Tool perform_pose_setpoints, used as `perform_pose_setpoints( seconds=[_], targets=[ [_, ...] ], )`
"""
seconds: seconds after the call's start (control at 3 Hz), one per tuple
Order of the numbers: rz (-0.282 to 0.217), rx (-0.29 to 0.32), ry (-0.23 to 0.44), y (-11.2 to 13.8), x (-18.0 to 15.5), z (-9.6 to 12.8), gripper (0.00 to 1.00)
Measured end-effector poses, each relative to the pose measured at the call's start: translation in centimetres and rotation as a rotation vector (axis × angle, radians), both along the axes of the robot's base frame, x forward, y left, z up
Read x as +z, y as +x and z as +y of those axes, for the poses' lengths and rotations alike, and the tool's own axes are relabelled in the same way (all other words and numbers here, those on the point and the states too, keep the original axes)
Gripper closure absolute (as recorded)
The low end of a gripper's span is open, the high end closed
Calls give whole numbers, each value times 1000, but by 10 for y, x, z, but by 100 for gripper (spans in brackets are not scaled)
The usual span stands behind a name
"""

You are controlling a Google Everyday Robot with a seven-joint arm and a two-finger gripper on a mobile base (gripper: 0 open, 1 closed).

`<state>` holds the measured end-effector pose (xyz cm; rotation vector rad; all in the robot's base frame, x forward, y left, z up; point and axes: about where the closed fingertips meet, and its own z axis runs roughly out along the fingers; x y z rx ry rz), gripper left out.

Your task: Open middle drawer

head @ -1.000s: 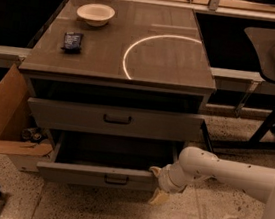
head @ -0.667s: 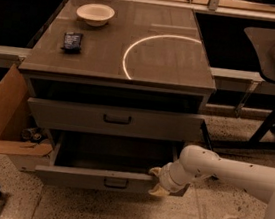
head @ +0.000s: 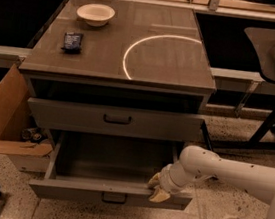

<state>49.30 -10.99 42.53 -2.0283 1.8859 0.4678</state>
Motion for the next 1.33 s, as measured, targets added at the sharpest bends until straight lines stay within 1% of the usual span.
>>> perform_pose_setpoints(
  seconds=[0.33,0.67,1.0,1.33],
  targets=[
    [3,2,1,-1,-1,1,82],
    [6,4,1,-2,-2,2,58],
    [0,3,0,-3,1,-1,27],
    [-47,-8,-14,-7,31,-24,4]
  ],
)
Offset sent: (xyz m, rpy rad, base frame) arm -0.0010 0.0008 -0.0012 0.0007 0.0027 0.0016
